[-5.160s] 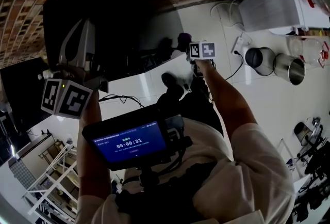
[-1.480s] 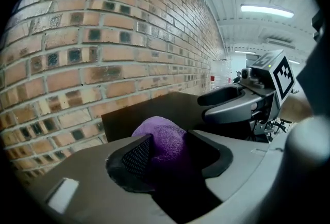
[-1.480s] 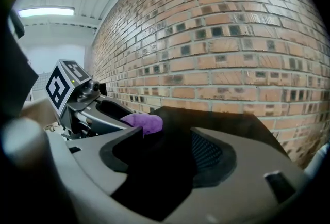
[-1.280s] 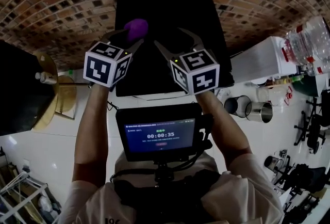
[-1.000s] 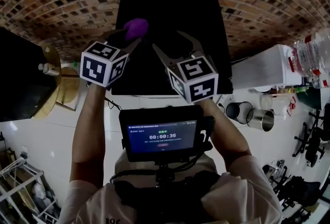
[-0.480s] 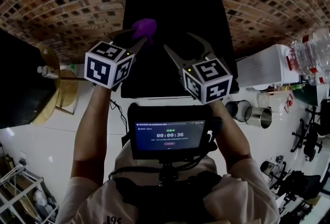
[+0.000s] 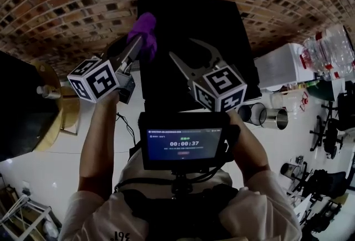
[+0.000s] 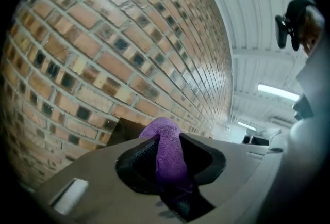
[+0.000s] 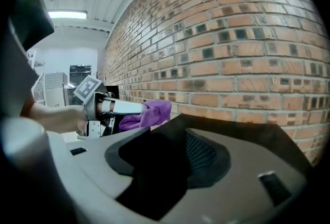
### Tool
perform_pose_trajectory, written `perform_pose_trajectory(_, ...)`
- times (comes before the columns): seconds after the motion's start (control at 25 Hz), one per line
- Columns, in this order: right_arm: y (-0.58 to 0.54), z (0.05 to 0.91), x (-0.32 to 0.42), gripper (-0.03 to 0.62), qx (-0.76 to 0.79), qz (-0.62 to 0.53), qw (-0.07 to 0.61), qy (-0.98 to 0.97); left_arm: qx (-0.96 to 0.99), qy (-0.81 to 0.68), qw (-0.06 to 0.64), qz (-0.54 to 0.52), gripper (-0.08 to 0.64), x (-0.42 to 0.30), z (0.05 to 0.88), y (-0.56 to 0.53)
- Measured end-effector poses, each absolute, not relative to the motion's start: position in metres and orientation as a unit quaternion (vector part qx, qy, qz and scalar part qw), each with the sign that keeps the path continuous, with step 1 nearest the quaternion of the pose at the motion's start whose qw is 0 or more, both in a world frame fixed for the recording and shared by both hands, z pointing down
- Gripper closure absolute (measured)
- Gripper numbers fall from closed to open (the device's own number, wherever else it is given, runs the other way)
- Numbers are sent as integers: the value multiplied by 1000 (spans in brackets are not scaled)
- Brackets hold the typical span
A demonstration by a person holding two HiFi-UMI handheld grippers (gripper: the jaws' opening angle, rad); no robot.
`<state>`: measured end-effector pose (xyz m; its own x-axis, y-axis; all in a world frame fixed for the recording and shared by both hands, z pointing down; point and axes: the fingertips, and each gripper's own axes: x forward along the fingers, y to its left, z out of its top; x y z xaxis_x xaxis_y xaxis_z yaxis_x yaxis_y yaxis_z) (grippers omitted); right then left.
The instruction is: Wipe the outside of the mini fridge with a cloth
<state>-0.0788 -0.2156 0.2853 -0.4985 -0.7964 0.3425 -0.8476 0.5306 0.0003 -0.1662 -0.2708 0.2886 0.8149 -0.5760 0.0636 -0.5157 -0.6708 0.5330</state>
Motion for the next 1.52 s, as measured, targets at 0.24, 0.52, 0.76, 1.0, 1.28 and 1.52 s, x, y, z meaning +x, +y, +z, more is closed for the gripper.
perform_pose_trajectory(0.24, -220, 279, -106, 387, 463, 71, 139, -873, 883, -333, 299, -138, 451, -201, 291, -313)
perform_pose_trajectory(0.52, -233, 288, -117, 391, 448, 110, 125, -878, 870, -338, 320, -166, 451, -205, 327, -377)
perform_pose_trajectory(0.76, -231, 287, -116, 391, 447, 112, 123, -879, 874, -307, 336, -169, 451, -183, 353, -403)
perform_pose_trajectory(1.0, -231, 288, -116, 391, 450, 117, 127, -876, 873, -300, 351, -154, 451, -185, 389, -414)
perform_pose_trajectory(1.28, -230, 286, -113, 391, 451, 116, 128, -876, 868, -315, 362, -130, 451, -178, 437, -414)
perform_pose_trajectory(1.52, -230, 286, -114, 391, 451, 115, 128, -876, 861, -320, 374, -127, 451, -177, 466, -414)
